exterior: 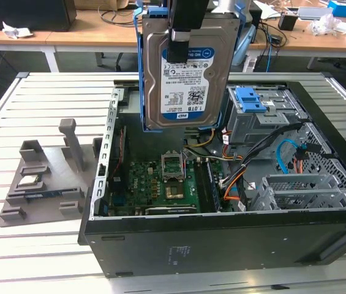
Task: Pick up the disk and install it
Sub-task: 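Pick up the disk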
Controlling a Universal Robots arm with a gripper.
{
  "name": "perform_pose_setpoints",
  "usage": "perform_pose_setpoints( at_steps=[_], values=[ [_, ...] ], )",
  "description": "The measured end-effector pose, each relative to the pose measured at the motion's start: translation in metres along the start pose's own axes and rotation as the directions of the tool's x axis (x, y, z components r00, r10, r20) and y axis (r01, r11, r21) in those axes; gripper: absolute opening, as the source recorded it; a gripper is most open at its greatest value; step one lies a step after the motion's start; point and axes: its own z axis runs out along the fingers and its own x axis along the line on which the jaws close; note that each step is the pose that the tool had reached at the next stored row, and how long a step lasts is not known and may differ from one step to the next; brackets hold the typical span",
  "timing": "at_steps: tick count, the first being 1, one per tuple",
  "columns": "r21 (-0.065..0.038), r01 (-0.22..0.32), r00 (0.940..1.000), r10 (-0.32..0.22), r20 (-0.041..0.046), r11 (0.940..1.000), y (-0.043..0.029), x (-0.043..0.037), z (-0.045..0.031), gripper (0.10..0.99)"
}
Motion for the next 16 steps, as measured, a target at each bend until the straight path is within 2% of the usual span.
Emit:
perform_pose_setpoints(
  at_steps=[3, 8, 14, 16],
  values=[
    [0.000, 0.000, 1.0000, 0.000, -0.0002, 1.0000, 0.0000, 0.0012, 0.0011, 0.369],
    [0.000, 0.000, 1.0000, 0.000, -0.0003, 1.0000, 0.0001, 0.0060, 0.0073, 0.369],
    [0.000, 0.000, 1.0000, 0.000, -0.0001, 1.0000, 0.0005, 0.0152, 0.0123, 0.369],
    [0.000, 0.000, 1.0000, 0.000, -0.0002, 1.0000, -0.0015, 0.0169, 0.0139, 0.369]
  ],
)
